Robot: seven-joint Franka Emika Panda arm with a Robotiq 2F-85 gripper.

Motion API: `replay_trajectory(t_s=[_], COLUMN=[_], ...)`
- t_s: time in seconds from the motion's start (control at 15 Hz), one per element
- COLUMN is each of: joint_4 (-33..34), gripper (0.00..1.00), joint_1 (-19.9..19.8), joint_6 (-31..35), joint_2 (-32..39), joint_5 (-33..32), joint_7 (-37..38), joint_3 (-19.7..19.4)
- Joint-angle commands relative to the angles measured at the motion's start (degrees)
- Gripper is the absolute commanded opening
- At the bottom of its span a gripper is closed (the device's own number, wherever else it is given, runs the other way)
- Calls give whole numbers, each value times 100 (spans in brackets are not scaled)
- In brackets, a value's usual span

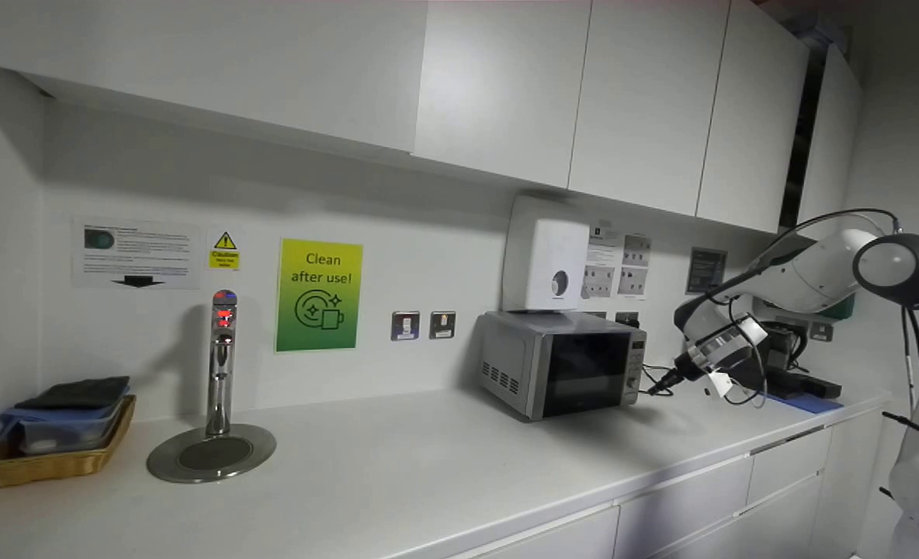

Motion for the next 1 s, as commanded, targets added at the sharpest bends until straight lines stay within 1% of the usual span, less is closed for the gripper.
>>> replay_trajectory(t_s=[0.0, 0.6, 0.93], joint_4=[174, 176, 239], gripper=[0, 0, 0], joint_1=[35, 26, 25], joint_6=[286, 360, 388], joint_2=[91, 142, 227], joint_5=[640, 1548, 2291], joint_7=[-445, -1065, -1489], joint_3=[65, 97, 96])
